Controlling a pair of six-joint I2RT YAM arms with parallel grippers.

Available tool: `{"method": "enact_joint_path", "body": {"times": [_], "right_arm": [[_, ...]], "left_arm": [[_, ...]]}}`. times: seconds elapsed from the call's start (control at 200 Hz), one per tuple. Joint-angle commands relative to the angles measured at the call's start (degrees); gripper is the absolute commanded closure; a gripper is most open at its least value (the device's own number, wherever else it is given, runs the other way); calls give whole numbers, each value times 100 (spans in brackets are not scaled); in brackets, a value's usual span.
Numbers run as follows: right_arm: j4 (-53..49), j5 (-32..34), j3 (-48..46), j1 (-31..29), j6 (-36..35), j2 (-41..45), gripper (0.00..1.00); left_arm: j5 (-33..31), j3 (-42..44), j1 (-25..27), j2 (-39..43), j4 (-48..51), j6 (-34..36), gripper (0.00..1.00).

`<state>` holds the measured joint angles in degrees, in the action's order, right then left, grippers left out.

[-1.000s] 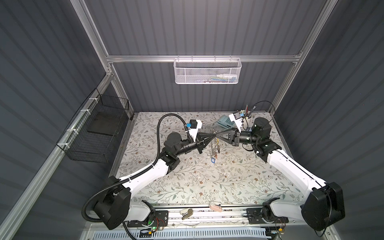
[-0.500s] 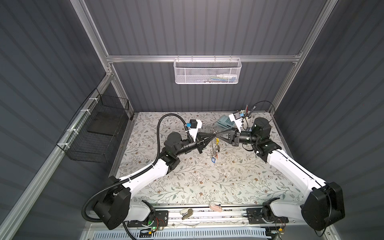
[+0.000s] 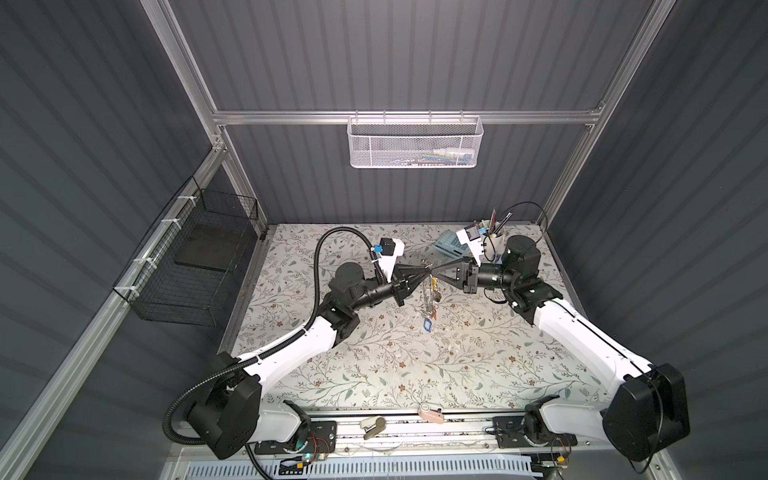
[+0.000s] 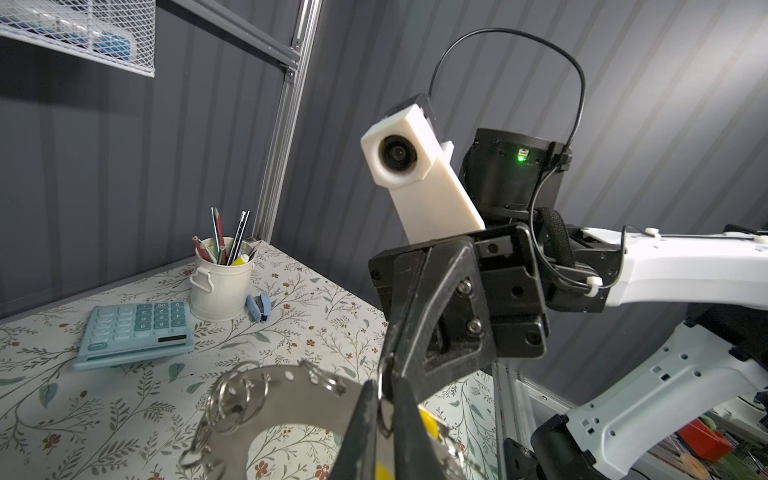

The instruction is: Put the keys on the keyring

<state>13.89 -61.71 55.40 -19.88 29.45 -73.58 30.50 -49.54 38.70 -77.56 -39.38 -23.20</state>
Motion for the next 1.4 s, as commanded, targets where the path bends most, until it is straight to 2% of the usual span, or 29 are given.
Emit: {"method": "enact_joint_path", "body": {"times": [0.0,0.27,0.325,0.38,0.44,0.55,0.625,0.695,0.8,0.9,0.93,1.201,1.316,1.396], "right_arm": [[-156,-86,215,-34,-145,-9,100],[-290,-54,285,-42,-281,-31,100],[-394,-53,313,-42,-351,-31,100],[-514,-53,348,-42,-447,-30,100],[-633,-54,382,-48,-550,-19,100],[-835,-106,438,-45,-710,-7,100],[-1034,-116,489,-51,-867,18,100],[-1212,-140,524,-51,-1012,38,100],[-1296,-215,542,-51,-1108,48,100],[-1285,-314,542,-51,-1122,60,100],[-1292,-331,536,-51,-1126,73,100],[-1166,-333,464,-53,-1206,129,100],[-1177,-325,437,-51,-1268,111,100],[-1196,-340,430,-51,-1308,100,100]], "left_arm": [[108,-131,-176,13,-131,-147,85],[379,-133,-531,99,115,-292,77],[509,-155,-750,143,196,-410,72],[798,-265,-973,171,422,-425,62],[1282,-568,-1159,148,1096,-103,54],[2100,-1369,-1348,43,3054,1140,43],[2599,-1835,-1395,-75,4130,1921,42],[3056,-2320,-1391,-234,5305,2926,41],[3221,-3070,-1391,-690,6634,3780,41],[3382,-4143,-1389,-1293,7995,4636,42],[3374,-4409,-1389,-1455,8312,4809,40],[3092,-5489,-931,-2309,9560,5419,45],[3287,-5550,-816,-2395,9603,5422,49],[3346,-5403,-811,-2292,9298,5177,50]]}}
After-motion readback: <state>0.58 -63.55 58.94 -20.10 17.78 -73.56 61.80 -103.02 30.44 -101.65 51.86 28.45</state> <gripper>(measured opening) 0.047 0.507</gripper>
